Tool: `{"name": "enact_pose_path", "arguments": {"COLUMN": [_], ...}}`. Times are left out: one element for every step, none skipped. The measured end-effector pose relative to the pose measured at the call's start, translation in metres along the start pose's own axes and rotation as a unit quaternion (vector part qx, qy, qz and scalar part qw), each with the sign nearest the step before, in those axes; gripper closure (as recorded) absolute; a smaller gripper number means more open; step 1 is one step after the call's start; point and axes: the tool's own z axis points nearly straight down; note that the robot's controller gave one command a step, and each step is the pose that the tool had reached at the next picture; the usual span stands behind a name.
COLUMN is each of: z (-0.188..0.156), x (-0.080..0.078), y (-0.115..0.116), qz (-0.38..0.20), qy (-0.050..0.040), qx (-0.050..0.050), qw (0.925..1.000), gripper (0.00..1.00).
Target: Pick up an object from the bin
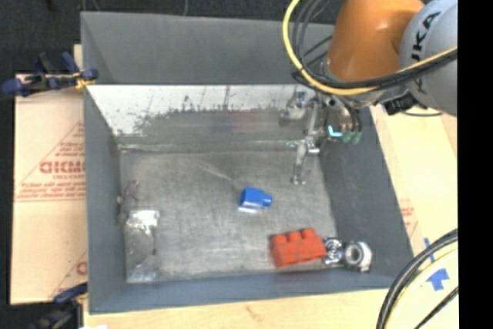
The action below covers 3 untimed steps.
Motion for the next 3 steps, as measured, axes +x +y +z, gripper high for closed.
{"name": "enact_pose_path", "arguments": {"z": [0.15,0.148,0.147], "x": [0.02,0.047,0.044], "y": [-0.009,0.048,0.047], "qz": [-0.088,-0.09,-0.09], "qy": [-0.0081,-0.0109,-0.0147], "qx": [0.001,0.001,0.002], "qw": [0.9961,0.9958,0.9959], "gripper": [0.0,0.0,1.0]}}
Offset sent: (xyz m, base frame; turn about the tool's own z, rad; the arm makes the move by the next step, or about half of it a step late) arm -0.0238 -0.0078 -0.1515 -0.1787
